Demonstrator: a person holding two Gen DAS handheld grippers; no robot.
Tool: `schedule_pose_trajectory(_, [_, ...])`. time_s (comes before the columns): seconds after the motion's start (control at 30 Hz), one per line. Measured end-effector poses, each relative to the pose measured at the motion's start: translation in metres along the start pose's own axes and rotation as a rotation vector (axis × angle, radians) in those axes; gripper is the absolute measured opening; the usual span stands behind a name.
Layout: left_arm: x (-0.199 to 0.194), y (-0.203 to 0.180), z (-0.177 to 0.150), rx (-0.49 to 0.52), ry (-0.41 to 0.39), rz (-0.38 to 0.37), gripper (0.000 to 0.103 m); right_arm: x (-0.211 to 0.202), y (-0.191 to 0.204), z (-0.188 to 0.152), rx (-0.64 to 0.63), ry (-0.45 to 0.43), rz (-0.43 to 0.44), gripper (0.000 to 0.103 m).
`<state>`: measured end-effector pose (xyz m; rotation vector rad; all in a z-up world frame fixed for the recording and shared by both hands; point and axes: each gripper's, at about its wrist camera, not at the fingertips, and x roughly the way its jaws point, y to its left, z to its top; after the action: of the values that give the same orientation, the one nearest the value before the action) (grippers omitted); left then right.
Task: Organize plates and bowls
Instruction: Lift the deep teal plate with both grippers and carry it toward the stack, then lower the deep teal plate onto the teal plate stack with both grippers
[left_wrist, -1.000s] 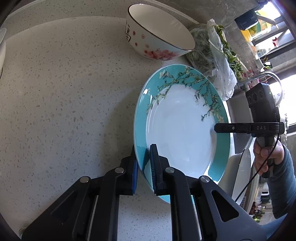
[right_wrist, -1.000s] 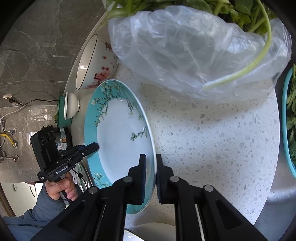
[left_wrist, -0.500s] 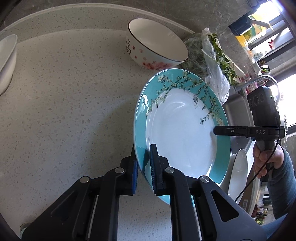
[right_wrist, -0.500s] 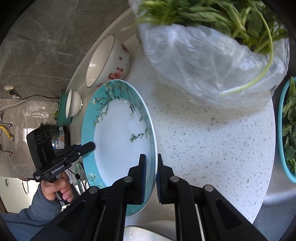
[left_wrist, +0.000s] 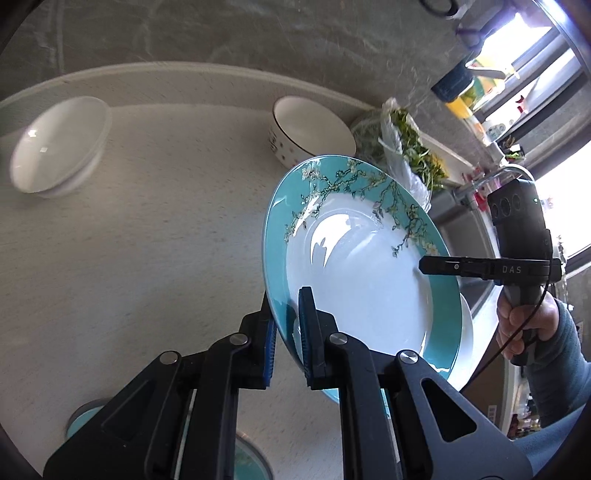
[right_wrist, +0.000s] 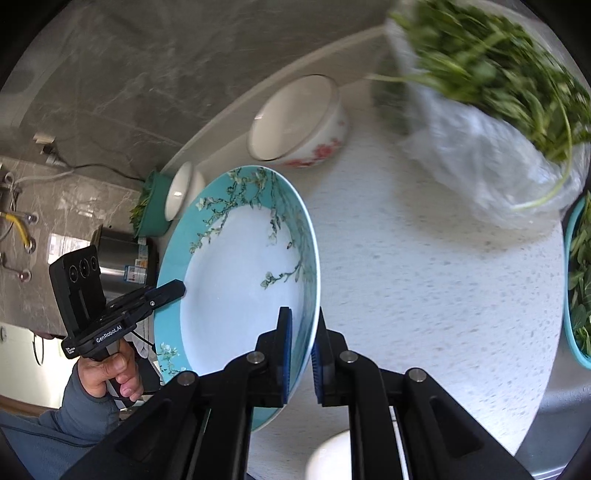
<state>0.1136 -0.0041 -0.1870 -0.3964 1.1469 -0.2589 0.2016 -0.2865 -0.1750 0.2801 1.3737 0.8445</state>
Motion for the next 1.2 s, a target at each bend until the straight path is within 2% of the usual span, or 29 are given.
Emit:
schedule_pose_trajectory(0.33, [-0.088,0.045,-0.046,-0.021,-0.060,0.013,0.009,0.018,0.086,-0.023,-0.106,-0.031,0.021,0.013])
schedule_pose_trajectory(0.6, [-0.148,0.095,-0.099,-0.081,-0.074,0.044,0.009,0.061,0.145,-0.052,-0.156,-0.008,0.044,0.013])
schedule_pose_trajectory(0.8, [-0.161,0.132,-0.136,-0.101,-0.049,0.079,0.010,0.098,0.166,-0.085,-0.132,0.029,0.050,0.013])
schedule_pose_trajectory(1.2, [-0.147,0.173,-0.188,-0.066,0.005,0.134,0.012,0.152,0.175,-0.120,-0.122,0.051,-0.047,0.013])
